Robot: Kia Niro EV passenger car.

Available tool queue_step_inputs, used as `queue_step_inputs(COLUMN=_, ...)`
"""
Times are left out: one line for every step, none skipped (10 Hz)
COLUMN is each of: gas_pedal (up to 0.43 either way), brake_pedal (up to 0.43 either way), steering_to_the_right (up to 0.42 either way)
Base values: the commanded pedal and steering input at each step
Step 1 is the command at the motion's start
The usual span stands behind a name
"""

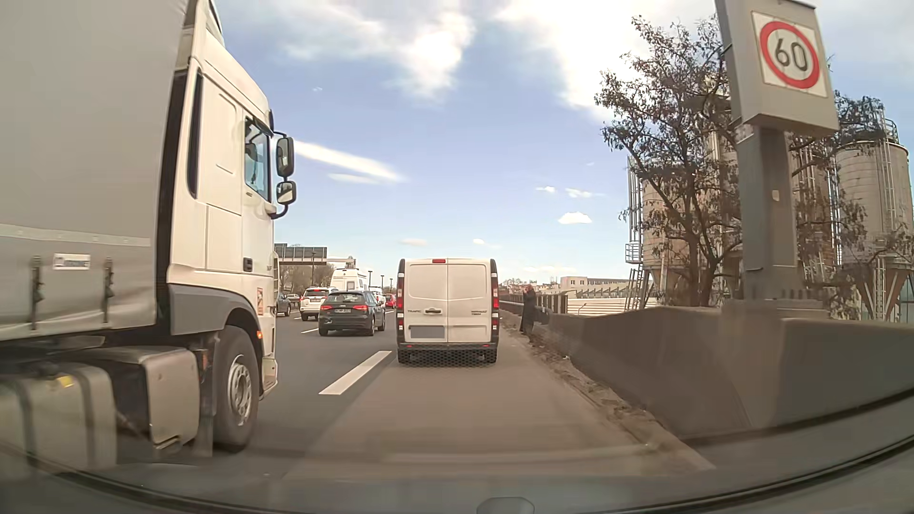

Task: Follow the waypoints while adhering to traffic rules and regulations

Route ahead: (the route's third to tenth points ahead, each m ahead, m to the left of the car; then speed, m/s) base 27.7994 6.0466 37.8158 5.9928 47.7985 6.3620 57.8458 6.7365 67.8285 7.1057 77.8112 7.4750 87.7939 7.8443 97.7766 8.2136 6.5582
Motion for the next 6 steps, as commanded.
queue_step_inputs(gas_pedal=0.0, brake_pedal=0.006, steering_to_the_right=-0.006)
queue_step_inputs(gas_pedal=0.0, brake_pedal=0.012, steering_to_the_right=-0.006)
queue_step_inputs(gas_pedal=0.0, brake_pedal=0.018, steering_to_the_right=-0.006)
queue_step_inputs(gas_pedal=0.0, brake_pedal=0.03, steering_to_the_right=-0.006)
queue_step_inputs(gas_pedal=0.0, brake_pedal=0.043, steering_to_the_right=-0.007)
queue_step_inputs(gas_pedal=0.0, brake_pedal=0.037, steering_to_the_right=-0.007)
